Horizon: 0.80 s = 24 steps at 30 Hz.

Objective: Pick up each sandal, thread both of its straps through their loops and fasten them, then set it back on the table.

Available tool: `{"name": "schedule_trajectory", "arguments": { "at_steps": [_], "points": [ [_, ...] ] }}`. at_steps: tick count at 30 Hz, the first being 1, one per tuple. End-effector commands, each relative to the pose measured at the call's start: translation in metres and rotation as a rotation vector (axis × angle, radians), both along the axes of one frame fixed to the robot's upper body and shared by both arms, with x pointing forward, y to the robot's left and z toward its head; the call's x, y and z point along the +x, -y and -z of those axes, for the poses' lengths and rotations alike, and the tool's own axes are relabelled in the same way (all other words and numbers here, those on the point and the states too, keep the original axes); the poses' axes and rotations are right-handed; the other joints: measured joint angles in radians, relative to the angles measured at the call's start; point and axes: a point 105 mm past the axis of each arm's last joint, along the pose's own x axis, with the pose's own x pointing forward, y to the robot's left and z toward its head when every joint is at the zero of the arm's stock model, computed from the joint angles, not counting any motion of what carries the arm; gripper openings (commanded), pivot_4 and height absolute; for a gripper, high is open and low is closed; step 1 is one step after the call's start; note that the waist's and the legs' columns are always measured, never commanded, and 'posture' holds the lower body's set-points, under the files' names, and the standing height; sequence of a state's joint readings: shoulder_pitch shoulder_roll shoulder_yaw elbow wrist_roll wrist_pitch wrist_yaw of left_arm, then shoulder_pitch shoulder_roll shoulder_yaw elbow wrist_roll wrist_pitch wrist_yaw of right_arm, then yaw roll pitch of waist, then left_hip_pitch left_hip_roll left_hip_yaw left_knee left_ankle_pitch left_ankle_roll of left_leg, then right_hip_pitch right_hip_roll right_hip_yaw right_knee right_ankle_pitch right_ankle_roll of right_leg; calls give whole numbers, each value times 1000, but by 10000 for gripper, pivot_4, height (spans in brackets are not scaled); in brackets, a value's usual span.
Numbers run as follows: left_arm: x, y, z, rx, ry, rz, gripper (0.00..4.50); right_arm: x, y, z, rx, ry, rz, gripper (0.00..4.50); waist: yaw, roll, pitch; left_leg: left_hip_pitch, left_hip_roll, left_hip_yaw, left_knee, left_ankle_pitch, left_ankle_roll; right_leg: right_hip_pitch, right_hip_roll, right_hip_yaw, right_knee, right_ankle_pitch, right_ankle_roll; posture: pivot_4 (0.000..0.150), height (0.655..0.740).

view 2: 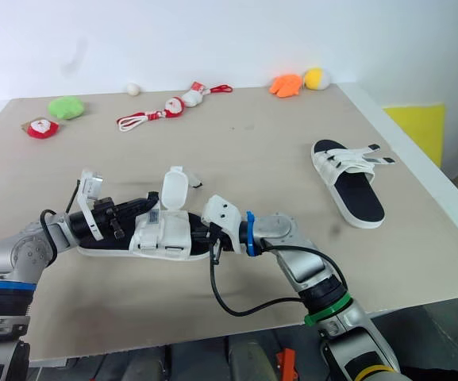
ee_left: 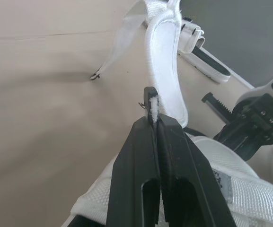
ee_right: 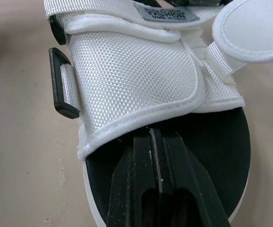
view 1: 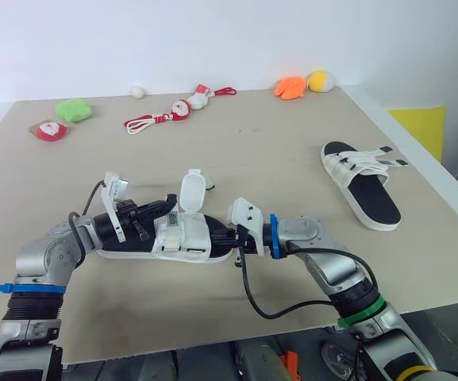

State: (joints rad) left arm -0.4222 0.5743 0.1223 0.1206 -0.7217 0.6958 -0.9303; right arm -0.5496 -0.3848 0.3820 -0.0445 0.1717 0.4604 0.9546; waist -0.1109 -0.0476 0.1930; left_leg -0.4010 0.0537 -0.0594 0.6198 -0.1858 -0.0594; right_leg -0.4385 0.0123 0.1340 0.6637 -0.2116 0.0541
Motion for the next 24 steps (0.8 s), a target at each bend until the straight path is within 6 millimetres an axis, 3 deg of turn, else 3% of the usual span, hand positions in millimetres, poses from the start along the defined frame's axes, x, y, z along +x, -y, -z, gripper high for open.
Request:
{"name": "schedule_trajectory", "arguments": {
  "at_steps": [1, 4, 11, 15, 19, 24],
  "points": [
    [1, -6, 11, 51, -29, -28, 402, 2, 4, 10, -29, -25, 28, 0, 0, 0, 0, 0, 0, 0, 0, 0, 0, 0, 0, 0, 0, 0, 0, 1500, 7400],
    [1, -7, 11, 52, -34, -26, 8827, 2, 3, 9, -29, -26, 27, 0, 0, 0, 0, 0, 0, 0, 0, 0, 0, 0, 0, 0, 0, 0, 0, 1500, 7400],
    [4, -13, 6, 32, -31, -44, 43311, 2, 4, 10, -31, -27, 28, 0, 0, 0, 0, 0, 0, 0, 0, 0, 0, 0, 0, 0, 0, 0, 0, 1500, 7400],
    [17, -22, -16, -115, -72, -88, 44331, 1, 5, 11, -34, -28, 29, 0, 0, 0, 0, 0, 0, -1, 0, 1, 1, 0, 0, 0, 0, 0, 0, 1500, 7400],
    [11, -16, -43, -211, -108, 17, 44331, 1, 5, 12, -34, -29, 32, 0, 0, 0, 0, -1, 0, -1, 0, 1, 1, -1, 0, 0, 0, 0, 0, 1500, 7400],
    [21, -23, -40, -74, 9, -44, 44331, 1, 6, 11, -34, -28, 39, 0, 0, 0, 0, -1, 0, -1, -2, 0, 0, -1, 0, 0, 0, -1, -1, 1500, 7400]
  ]
}}
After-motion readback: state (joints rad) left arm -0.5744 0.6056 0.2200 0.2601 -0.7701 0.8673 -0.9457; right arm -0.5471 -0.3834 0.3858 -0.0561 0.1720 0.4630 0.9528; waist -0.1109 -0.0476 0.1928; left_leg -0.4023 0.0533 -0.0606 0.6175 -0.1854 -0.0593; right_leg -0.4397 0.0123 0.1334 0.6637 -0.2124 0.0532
